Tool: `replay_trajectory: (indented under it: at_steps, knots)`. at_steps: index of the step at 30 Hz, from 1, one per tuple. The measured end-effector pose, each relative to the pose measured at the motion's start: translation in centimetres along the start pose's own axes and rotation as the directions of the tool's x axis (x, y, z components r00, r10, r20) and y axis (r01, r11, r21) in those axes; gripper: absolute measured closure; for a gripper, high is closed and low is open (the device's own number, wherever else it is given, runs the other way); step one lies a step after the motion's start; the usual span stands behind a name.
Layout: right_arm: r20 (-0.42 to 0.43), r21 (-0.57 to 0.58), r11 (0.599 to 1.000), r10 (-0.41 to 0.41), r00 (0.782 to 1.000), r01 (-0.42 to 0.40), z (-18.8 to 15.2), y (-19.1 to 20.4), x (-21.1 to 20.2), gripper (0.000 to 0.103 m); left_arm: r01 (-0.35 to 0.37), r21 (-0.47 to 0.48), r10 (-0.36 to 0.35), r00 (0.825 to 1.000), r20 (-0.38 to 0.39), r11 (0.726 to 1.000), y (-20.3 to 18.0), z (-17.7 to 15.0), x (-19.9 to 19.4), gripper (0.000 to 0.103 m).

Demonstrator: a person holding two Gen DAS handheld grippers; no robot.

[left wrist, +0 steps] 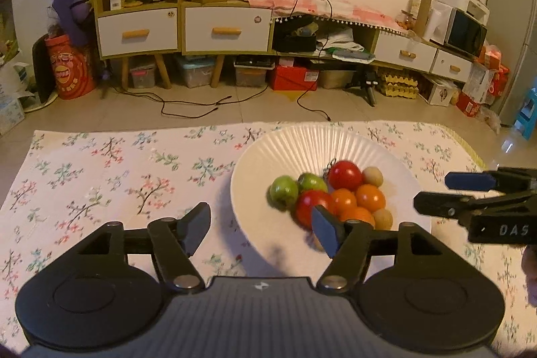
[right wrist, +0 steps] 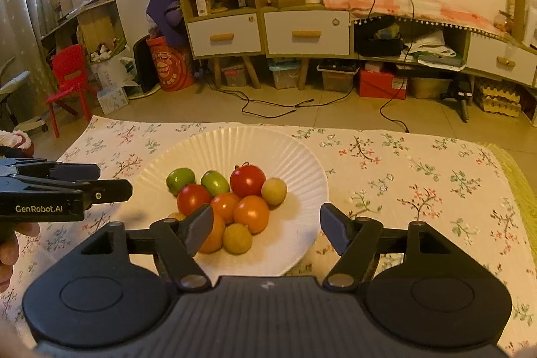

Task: Organize fruits
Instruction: 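Withdraw both open grippers from the plate back toward the loose fruits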

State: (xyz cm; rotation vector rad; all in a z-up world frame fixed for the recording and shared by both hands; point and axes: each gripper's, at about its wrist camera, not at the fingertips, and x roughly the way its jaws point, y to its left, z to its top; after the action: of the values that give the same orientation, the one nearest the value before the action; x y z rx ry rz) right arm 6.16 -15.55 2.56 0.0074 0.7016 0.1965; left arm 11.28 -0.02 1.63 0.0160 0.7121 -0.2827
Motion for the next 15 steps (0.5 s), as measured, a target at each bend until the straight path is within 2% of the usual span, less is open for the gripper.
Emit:
replay_trajectory:
  at_steps: [4, 15]
  knots:
    - [-0.005, 0.001, 1.000, 0.001, 1.000, -0.001, -0.5, 0.3, -0.7, 0.031, -0.009, 0.012, 0.009, 1.000, -0.011, 1.000, 0.4, -1.1, -0.9, 0.025]
    - [-0.038, -0.008, 1.000, 0.024, 0.999, -0.024, -2.4, 1.8, -1.6, 0.020, -0.024, 0.033, 0.025, 0.998, -0.051, 0.999, 1.2, -3.9, -2.8, 0.012]
